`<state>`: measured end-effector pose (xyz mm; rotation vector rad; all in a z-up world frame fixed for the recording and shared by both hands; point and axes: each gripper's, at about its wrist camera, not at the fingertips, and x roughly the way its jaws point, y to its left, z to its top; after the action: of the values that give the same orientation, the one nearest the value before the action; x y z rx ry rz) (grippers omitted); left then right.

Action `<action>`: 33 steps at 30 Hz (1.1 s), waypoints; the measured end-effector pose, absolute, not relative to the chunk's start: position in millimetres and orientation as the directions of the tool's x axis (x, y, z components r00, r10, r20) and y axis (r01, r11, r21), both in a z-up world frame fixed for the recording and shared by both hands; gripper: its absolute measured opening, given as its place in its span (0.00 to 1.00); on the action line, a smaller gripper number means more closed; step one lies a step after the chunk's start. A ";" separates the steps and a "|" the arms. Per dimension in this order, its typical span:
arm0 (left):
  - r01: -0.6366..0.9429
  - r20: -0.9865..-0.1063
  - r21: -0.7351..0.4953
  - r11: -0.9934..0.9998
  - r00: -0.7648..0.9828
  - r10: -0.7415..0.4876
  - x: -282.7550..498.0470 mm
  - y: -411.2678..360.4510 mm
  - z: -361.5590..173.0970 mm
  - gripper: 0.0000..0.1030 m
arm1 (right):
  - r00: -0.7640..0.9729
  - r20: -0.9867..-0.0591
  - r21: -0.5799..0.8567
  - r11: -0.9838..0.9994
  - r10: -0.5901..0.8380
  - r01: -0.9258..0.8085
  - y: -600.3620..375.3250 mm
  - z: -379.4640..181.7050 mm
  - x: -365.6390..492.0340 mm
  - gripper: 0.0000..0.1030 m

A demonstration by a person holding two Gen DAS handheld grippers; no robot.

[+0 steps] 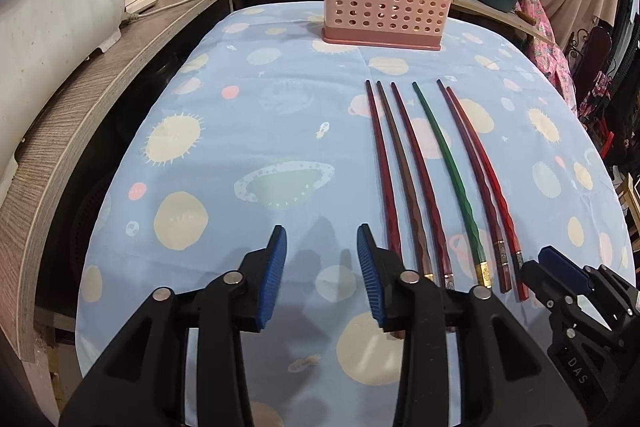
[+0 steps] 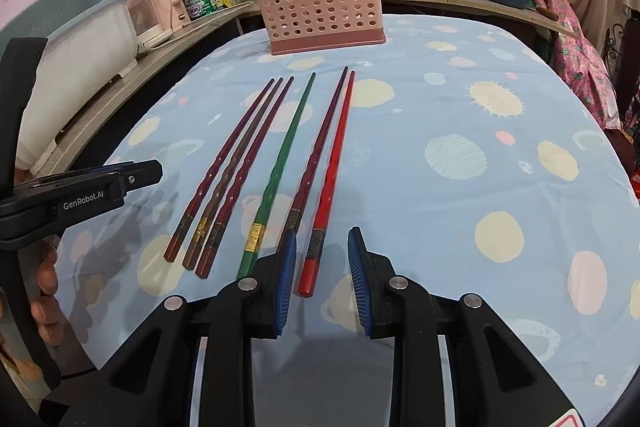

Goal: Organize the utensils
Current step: 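Move both open grippers back down to the remaining chopsticks, then grasp the red chopstick with the right gripper while the left grasps a dark red chopstick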

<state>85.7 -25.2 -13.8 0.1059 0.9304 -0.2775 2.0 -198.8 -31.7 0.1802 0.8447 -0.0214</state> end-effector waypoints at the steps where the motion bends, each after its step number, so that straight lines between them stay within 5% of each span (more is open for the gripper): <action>1: 0.281 -0.803 -0.031 0.959 0.565 -0.192 85.3 -25.1 -13.8 0.36 | 0.664 -0.746 0.147 0.985 0.051 0.090 -197.7 -32.5 3.0 0.26; 6: 0.279 -0.803 -0.031 0.960 0.565 -0.190 82.8 -25.0 -15.3 0.47 | 0.659 -0.751 0.135 0.987 0.042 0.091 -194.5 -36.7 5.9 0.26; 18: 0.285 -0.812 -0.037 0.958 0.550 -0.195 79.3 -28.5 -19.8 0.48 | 0.656 -0.755 0.111 0.987 0.006 0.118 -202.0 -41.2 1.6 0.07; 33: 0.315 -0.829 -0.052 0.948 0.516 -0.217 70.3 -41.6 -30.6 0.49 | 0.662 -0.749 0.151 0.971 -0.010 0.185 -229.2 -42.0 -15.2 0.07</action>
<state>70.3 -41.6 -30.6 0.1096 0.9787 -0.3198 -15.2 -229.2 -42.0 0.2218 0.8414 -0.1113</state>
